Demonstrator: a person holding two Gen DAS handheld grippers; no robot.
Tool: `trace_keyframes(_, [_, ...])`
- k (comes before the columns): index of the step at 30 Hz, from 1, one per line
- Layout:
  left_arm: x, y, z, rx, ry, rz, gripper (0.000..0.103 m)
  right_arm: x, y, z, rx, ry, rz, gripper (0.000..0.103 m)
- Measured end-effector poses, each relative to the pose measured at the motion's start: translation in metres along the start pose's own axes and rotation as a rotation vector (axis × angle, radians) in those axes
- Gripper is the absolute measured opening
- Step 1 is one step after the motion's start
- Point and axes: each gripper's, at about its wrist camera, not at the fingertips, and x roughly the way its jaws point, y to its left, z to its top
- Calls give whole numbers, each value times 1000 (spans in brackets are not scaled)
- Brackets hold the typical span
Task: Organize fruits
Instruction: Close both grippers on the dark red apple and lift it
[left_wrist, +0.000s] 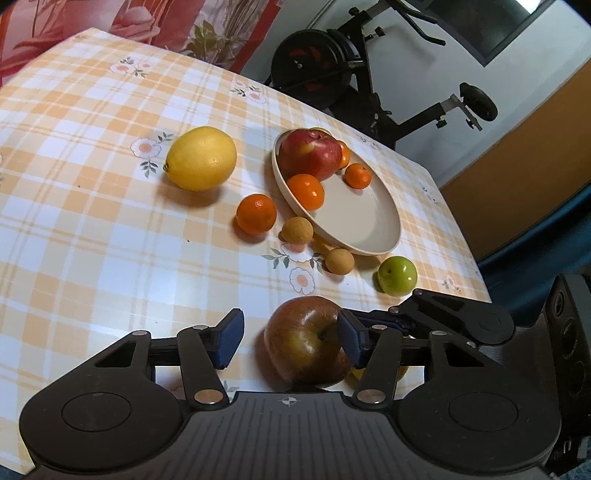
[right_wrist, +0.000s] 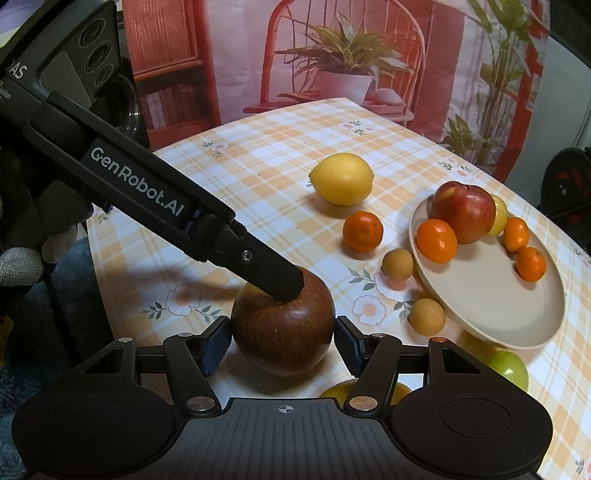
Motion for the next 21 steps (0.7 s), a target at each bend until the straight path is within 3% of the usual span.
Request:
trace_keyframes(9, [6, 1, -1, -6, 16, -28, 57, 2, -5, -3, 23, 8, -4, 57])
trace_keyframes(15, [6, 8, 0, -40, 10, -57, 47, 1, -6, -4, 26, 8, -1, 57])
trace_keyframes(21, [8, 8, -1, -59, 6, -78, 47, 3, -8, -6, 30, 13, -2, 57])
